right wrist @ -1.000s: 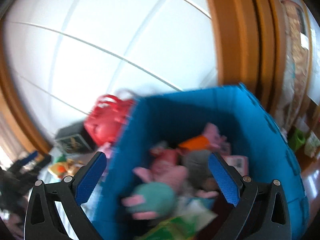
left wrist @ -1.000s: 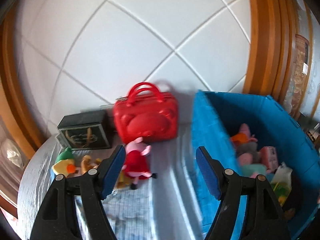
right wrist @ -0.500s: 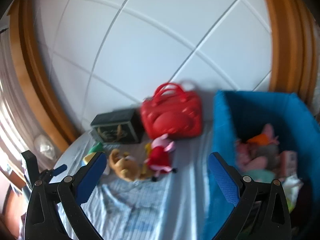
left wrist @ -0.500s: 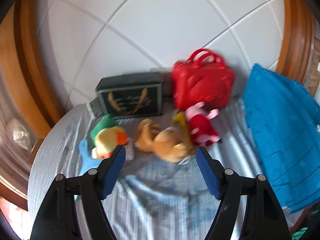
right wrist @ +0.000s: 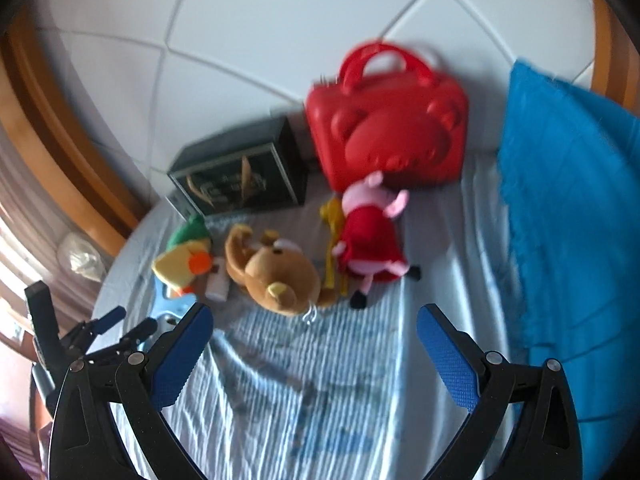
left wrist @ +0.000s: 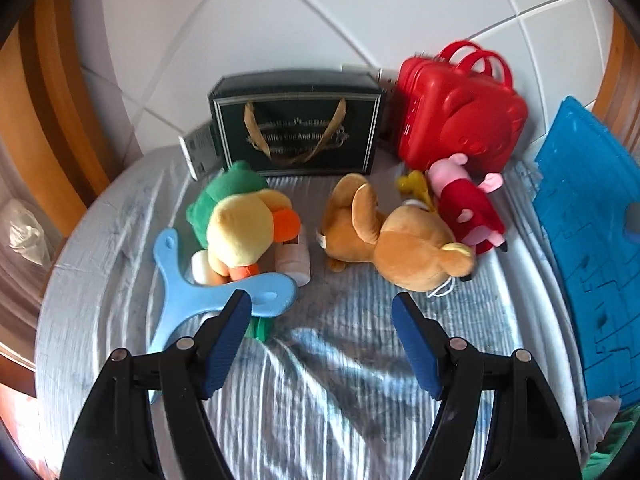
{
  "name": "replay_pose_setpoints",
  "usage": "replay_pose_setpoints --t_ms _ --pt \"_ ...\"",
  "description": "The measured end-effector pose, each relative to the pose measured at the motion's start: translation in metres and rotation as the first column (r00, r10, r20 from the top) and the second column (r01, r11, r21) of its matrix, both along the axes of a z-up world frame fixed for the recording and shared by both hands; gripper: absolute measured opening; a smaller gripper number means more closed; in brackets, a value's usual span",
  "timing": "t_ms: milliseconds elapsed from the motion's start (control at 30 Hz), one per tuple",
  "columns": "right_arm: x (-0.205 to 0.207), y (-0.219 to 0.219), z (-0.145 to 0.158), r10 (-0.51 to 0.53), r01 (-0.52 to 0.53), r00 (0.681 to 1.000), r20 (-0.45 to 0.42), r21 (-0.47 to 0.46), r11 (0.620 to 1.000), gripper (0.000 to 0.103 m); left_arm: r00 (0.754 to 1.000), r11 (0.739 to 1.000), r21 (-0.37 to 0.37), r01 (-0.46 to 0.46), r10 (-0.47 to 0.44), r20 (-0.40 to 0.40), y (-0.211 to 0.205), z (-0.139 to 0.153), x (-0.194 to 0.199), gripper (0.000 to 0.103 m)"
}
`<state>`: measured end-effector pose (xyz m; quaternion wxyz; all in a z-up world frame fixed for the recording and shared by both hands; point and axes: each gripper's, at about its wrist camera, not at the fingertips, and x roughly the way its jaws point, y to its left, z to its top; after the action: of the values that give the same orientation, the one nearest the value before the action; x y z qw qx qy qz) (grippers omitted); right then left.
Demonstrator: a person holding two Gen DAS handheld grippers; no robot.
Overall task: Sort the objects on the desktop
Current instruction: 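Move both tools back toward the brown bear plush on the bed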
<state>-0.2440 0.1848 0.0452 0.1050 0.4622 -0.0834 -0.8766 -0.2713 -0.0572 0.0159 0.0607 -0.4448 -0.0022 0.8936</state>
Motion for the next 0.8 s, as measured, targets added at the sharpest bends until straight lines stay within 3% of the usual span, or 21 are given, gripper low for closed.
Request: replay_pose_setpoints --t_ms 233,300,367,467,500,533,700,800 --pt "-0.051 -0.038 -0.067 0.039 -0.039 0.995 0.095 -0.004 0.999 0.101 0.998 0.999 0.011 0.031 -0.031 0.058 0.003 -0.044 -0.042 0.072" --pt "-0.063 -0.048 -0.089 0.06 -0.059 0.988 0.146 -0.016 0.998 0.088 0.996 0.999 0.0 0.041 -0.041 0.079 0.005 -0.059 -0.051 0.072" --pt "-0.07 -0.056 -0.106 0.071 -0.068 0.981 0.179 -0.021 0.997 0.063 0.994 0.999 0.001 0.042 -0.042 0.097 0.005 -0.071 -0.057 0.072" --pt "-0.08 -0.067 -0.129 0.089 -0.083 0.973 0.212 -0.035 0.996 0.054 0.993 0.999 0.018 0.033 -0.035 0.115 0.001 -0.083 -0.064 0.072" --pt "-0.082 -0.069 -0.135 0.096 -0.09 0.972 0.215 -0.037 0.995 0.046 0.993 0.999 0.022 0.028 -0.031 0.117 -0.001 -0.086 -0.066 0.072" --pt "-0.082 -0.07 -0.14 0.11 -0.102 0.971 0.214 -0.046 0.994 0.032 0.993 0.999 0.027 0.027 -0.03 0.118 -0.003 -0.086 -0.066 0.072" --pt "-0.065 -0.069 -0.141 0.168 -0.18 0.972 0.164 0.064 0.982 0.032 0.995 0.998 0.048 0.038 -0.042 0.089 -0.002 -0.074 -0.065 0.072" --pt "-0.053 -0.053 -0.156 0.177 -0.189 0.964 0.2 0.042 0.981 0.031 0.997 0.995 0.088 0.052 -0.057 0.052 0.006 -0.057 -0.064 0.072"
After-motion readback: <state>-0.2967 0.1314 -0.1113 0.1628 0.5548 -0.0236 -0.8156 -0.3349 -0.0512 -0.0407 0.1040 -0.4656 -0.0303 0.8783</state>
